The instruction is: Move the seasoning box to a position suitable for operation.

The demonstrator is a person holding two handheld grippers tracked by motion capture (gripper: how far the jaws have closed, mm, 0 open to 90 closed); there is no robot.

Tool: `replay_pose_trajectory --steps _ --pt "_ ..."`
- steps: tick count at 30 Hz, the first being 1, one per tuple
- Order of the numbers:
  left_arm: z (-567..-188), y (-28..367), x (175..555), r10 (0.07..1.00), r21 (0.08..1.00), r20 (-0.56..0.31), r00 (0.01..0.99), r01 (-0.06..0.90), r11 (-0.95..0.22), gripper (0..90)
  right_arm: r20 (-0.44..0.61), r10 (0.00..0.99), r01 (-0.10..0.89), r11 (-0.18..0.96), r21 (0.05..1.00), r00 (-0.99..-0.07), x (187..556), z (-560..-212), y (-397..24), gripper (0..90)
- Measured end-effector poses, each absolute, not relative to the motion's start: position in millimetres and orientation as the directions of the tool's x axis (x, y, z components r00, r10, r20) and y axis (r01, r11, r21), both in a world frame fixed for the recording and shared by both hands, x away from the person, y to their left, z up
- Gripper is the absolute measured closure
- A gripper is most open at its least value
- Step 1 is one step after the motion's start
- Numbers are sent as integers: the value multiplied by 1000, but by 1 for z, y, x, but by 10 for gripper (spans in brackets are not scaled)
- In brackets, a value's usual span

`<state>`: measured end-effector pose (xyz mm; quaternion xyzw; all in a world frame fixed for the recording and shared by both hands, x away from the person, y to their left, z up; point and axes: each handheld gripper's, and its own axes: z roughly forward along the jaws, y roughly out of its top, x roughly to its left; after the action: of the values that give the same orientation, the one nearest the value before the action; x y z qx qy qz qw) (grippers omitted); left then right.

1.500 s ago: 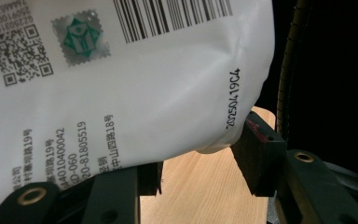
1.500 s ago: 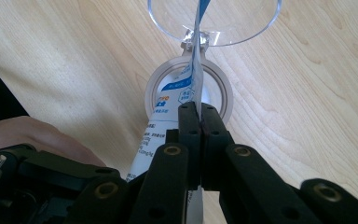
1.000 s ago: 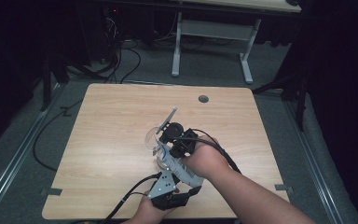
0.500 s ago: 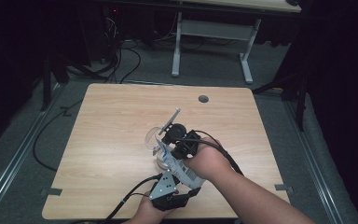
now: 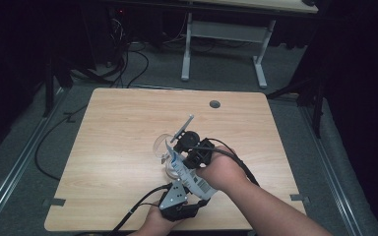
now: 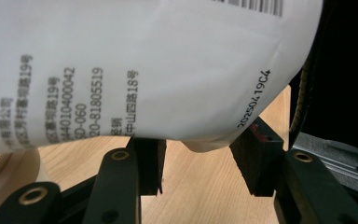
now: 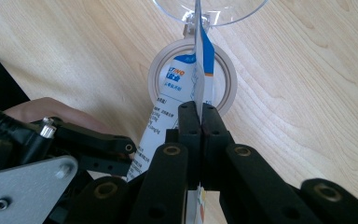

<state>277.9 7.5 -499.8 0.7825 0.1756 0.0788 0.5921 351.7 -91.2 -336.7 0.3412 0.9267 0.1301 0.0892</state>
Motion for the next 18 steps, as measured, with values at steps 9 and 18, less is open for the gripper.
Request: replay_pose_trajectory --steps 9,18 --pt "-505 8 279 374 949 -84 924 188 -252 566 -71 661 617 729 295 -747 351 -337 -93 895" --pt "-514 9 283 390 939 -88 917 207 -275 569 -65 663 619 726 298 -746 349 -339 -96 894"
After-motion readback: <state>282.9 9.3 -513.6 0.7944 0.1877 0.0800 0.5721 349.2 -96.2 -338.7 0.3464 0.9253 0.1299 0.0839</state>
